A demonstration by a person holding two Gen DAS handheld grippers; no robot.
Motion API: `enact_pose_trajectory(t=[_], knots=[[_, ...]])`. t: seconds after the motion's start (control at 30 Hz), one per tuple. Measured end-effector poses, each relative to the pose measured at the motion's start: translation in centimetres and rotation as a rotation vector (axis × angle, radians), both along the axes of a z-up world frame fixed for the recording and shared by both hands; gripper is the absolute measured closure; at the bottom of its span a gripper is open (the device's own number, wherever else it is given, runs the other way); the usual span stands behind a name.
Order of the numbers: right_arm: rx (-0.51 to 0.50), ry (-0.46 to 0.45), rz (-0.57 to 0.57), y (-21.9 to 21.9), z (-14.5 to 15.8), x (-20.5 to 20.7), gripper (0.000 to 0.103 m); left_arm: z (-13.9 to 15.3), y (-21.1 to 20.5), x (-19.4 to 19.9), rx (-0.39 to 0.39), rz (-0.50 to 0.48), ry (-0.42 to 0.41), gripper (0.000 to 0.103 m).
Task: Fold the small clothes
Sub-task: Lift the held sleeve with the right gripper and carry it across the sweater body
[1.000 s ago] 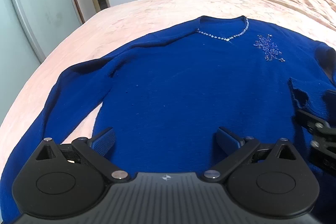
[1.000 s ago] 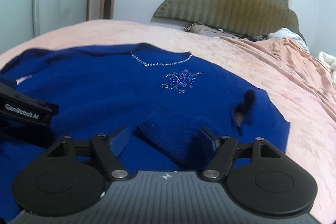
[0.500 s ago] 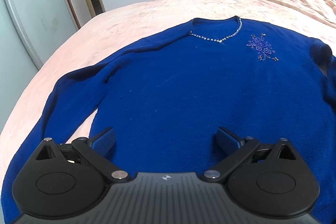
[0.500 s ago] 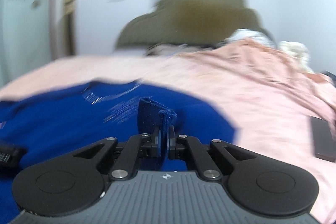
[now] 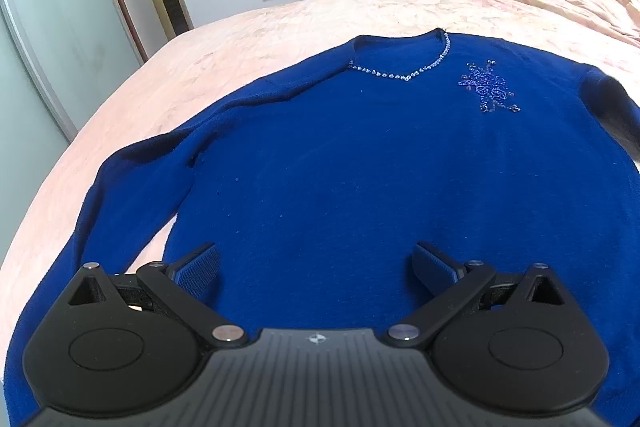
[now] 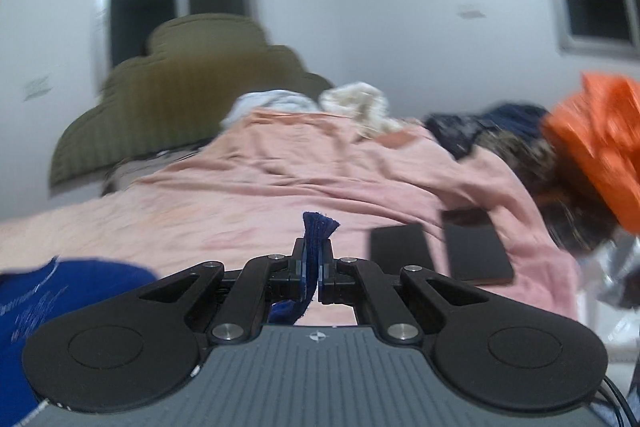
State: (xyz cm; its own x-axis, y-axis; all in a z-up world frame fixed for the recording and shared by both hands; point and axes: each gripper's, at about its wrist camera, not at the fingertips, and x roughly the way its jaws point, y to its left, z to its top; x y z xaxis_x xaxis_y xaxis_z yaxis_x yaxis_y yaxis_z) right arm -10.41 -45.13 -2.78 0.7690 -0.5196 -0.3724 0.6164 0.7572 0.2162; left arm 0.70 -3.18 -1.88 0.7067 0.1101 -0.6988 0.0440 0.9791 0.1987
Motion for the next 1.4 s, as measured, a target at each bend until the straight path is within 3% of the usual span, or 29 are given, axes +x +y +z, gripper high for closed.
enact_pose_trajectory(t=[0.13, 0.2, 0.27, 0.3, 0.4, 0.5, 0.67, 0.87, 0.97, 1.17, 1.3, 1.4], knots=[[0.192, -0.045, -0.080, -3.3, -1.7, -2.4, 0.098, 0.0, -0.2, 0.0, 0.008, -0.003, -0.003, 0.000], [0.340, -0.067, -0.096, -4.6, -3.4, -3.4, 0.098, 0.0, -0.3, 0.0, 0.009, -0.005, -0.001, 0.000], [0.464, -0.075, -0.111, -5.3, -5.1, -4.0, 0.094, -0.1, -0.4, 0.0, 0.012, -0.007, 0.000, 0.000], [0.529, -0.090, -0.115, -5.8, -6.0, -4.4, 0.084, -0.1, -0.4, 0.1, 0.013, -0.009, 0.001, 0.000], [0.716, -0.142, -0.115, -6.7, -8.5, -5.0, 0.080, -0.2, -0.5, 0.2, 0.016, -0.013, 0.002, 0.000], [0.801, -0.183, -0.125, -7.0, -10.0, -5.0, 0.080, -0.2, -0.5, 0.2, 0.016, -0.016, 0.002, 0.000], [0.721, -0.152, -0.114, -7.0, -9.3, -3.2, 0.092, 0.1, -0.2, 1.2, 0.048, -0.033, -0.008, 0.000], [0.438, -0.101, -0.044, -9.3, -3.4, 2.5, 0.092, 0.8, 2.3, 5.9, 0.114, 0.014, -0.035, 0.000], [0.364, -0.123, -0.046, -11.2, -0.5, 5.2, 0.092, 0.6, 3.7, 8.4, 0.154, 0.037, -0.022, 0.000], [0.169, -0.188, -0.098, -12.4, 6.0, 7.7, 0.092, -0.7, 4.7, 13.5, 0.218, -0.019, -0.002, 0.000], [0.127, -0.193, 0.063, -8.0, 8.0, 9.5, 0.092, -1.7, 4.8, 17.2, 0.284, 0.000, -0.049, 0.000], [0.137, -0.158, 0.217, -4.3, 7.5, 12.0, 0.092, -2.3, 4.4, 20.4, 0.392, 0.019, -0.097, 0.000]])
